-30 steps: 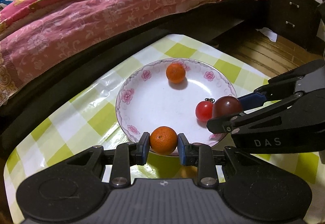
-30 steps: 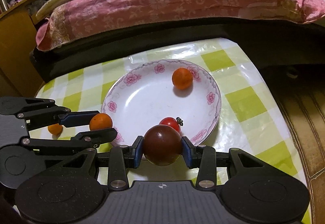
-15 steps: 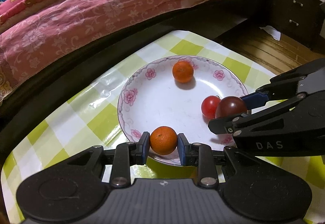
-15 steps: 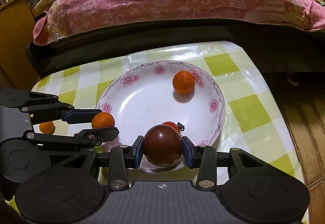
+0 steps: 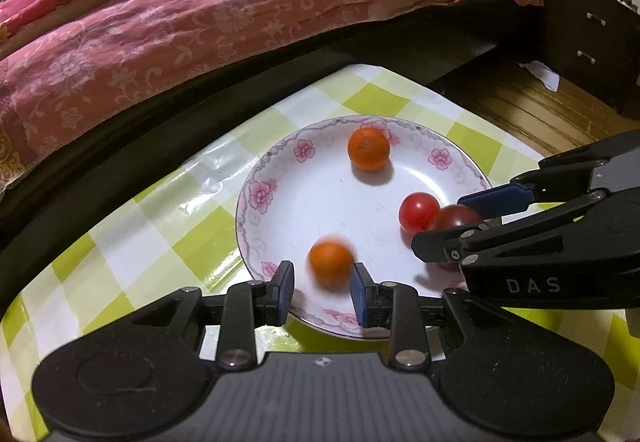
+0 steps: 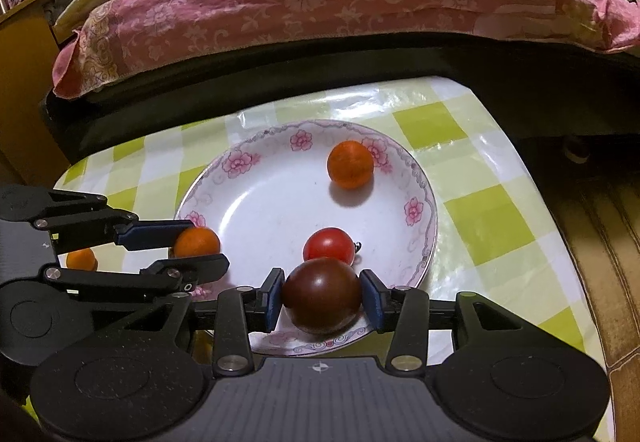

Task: Organize fruits
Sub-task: 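Open both tools to release the dark-red tomato and orange onto the plate, then grasp a red cherry tomato with the left tool while the right tool grasps a brown round fruit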

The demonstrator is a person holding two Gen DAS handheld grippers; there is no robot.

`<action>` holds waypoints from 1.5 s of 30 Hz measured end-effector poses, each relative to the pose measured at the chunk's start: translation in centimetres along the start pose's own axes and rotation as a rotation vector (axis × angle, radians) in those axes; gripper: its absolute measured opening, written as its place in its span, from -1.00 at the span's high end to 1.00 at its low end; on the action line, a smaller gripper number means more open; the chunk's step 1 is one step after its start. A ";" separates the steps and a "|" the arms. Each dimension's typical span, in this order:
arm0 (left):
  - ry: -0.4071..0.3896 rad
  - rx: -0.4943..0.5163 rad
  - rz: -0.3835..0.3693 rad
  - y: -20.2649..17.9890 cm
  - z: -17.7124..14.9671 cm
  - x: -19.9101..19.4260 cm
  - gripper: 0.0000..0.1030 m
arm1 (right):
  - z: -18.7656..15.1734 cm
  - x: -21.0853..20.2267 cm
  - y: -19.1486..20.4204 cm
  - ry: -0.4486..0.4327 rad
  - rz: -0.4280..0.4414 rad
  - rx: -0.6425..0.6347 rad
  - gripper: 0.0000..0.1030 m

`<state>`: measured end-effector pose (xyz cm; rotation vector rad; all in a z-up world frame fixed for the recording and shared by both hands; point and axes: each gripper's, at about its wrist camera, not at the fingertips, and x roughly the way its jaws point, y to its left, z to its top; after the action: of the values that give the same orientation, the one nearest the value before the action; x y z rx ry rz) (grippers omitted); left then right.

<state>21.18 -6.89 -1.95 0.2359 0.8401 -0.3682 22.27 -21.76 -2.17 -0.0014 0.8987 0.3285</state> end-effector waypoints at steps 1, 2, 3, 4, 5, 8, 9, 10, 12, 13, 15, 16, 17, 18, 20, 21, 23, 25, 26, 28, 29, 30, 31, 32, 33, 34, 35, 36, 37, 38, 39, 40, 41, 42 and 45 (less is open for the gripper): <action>-0.001 -0.003 -0.001 0.1 0.0 0.0 0.26 | 0.1 -0.1 0.0 -0.006 0.000 0.000 0.20; -0.003 -0.005 -0.001 0.1 0.1 -0.1 0.24 | 0.1 -0.1 0.0 -0.011 -0.001 0.001 0.19; -0.006 -0.005 0.001 0.1 0.1 -0.2 0.23 | 0.2 -0.2 -0.1 -0.016 0.000 0.003 0.18; -0.010 -0.003 0.000 0.1 0.1 -0.3 0.22 | 0.3 -0.3 -0.1 -0.020 0.001 0.006 0.17; -0.013 -0.001 -0.001 0.1 0.1 -0.4 0.21 | 0.3 -0.4 -0.2 -0.021 0.001 0.008 0.17; -0.028 0.004 -0.001 0.1 0.2 -1.0 0.19 | 0.3 -0.7 -0.2 -0.035 0.000 0.009 0.15; -0.033 0.004 -0.001 0.2 0.3 -1.2 0.19 | 0.3 -0.9 -0.2 -0.040 0.001 0.008 0.14; -0.035 0.003 -0.002 0.2 0.3 -1.4 0.19 | 0.2 -1.1 -0.2 -0.048 0.001 0.007 0.13; -0.035 -0.001 -0.003 0.4 0.3 -1.6 0.18 | 0.2 -1.7 -0.3 -0.063 0.000 0.008 0.13; -0.035 -0.001 -0.002 0.4 0.2 -1.7 0.18 | 0.3 -1.9 -0.3 -0.071 -0.002 0.009 0.12; -0.034 0.003 -0.003 0.5 0.1 -1.9 0.18 | 0.4 -2.3 -0.5 -0.081 -0.005 0.017 0.12; -0.033 0.005 -0.004 0.5 0.0 -2.0 0.18 | 0.4 -2.5 -0.7 -0.084 -0.005 0.023 0.12; -0.032 0.008 -0.004 0.5 -0.1 -2.1 0.18 | 0.4 -2.6 -0.8 -0.086 -0.004 0.029 0.12; -0.030 0.010 -0.003 0.5 -0.3 -2.3 0.18 | 0.4 -2.7 -0.9 -0.086 -0.002 0.034 0.12; -0.025 0.014 -0.005 0.6 -0.6 -2.5 0.18 | 0.2 -2.8 -0.9 -0.081 0.006 0.038 0.12; -0.022 0.015 -0.006 0.7 -0.7 -2.7 0.18 | 0.1 -2.8 -0.8 -0.077 0.011 0.035 0.12; -0.019 0.017 -0.009 0.7 -0.9 -3.0 0.18 | -0.2 -2.9 -0.4 -0.071 0.017 0.023 0.12; -0.021 0.023 -0.014 0.7 -1.2 -3.4 0.18 | -0.4 -3.1 -0.1 -0.061 0.029 0.014 0.12; -0.021 0.025 -0.016 0.7 -1.3 -3.6 0.18 | -0.6 -3.2 0.0 -0.061 0.032 0.012 0.12; -0.021 0.034 -0.022 0.8 -1.6 -4.1 0.18 | -0.7 -3.4 0.5 -0.055 0.045 0.001 0.12; -0.019 0.037 -0.023 0.8 -1.9 -4.3 0.18 | -0.8 -3.5 0.7 -0.054 0.049 -0.005 0.12; -0.017 0.042 -0.023 0.9 -2.2 -4.5 0.17 | -0.9 -3.7 0.9 -0.054 0.054 -0.010 0.12; -0.013 0.045 -0.023 0.9 -2.5 -4.8 0.17 | -1.0 -3.8 1.0 -0.052 0.062 -0.014 0.12; -0.008 0.047 -0.024 1.0 -2.8 -5.0 0.17 | -1.2 -3.9 1.2 -0.049 0.069 -0.017 0.12; -0.003 0.047 -0.027 1.2 -3.2 -5.1 0.17 | -1.4 -4.0 1.3 -0.044 0.075 -0.020 0.12; 0.001 0.047 -0.030 1.3 -3.5 -5.3 0.17 | -1.6 -4.1 1.4 -0.038 0.080 -0.024 0.12; 0.007 0.045 -0.033 1.4 -3.8 -5.4 0.17 | -1.8 -4.1 1.6 -0.032 0.084 -0.027 0.12; 0.014 0.044 -0.035 1.5 -4.1 -5.5 0.17 | -2.0 -4.1 1.8 -0.025 0.090 -0.030 0.12; 0.019 0.044 -0.038 1.7 -4.3 -5.6 0.17 | -2.2 -4.2 1.9 -0.019 0.097 -0.032 0.12; 0.024 0.045 -0.041 1.8 -4.6 -5.7 0.17 | -2.4 -4.1 2.1 -0.012 0.104 -0.036 0.12; 0.027 0.047 -0.043 1.9 -4.8 -5.8 0.17 | -2.5 -4.1 2.4 -0.005 0.112 -0.041 0.12; 0.028 0.049 -0.044 1.9 -5.0 -5.9 0.17 | -2.7 -4.0 2.6 0.001 0.118 -0.047 0.12; 0.029 0.050 -0.047 2.1 -5.2 -6.0 0.17 | -2.8 -4.0 2.9 0.006 0.125 -0.053 0.12; 0.031 0.051 -0.053 2.2 -5.4 -6.2 0.17 | -2.9 -3.9 3.2 0.012 0.131 -0.059 0.12; 0.035 0.053 -0.058 2.5 -6.2 -6.6 0.17 | -3.3 -3.4 3.7 0.037 0.147 -0.069 0.12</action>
<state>13.98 -1.03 -0.77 0.2689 0.8735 -0.4418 16.71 -19.61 -1.13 -0.0050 0.9258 0.4982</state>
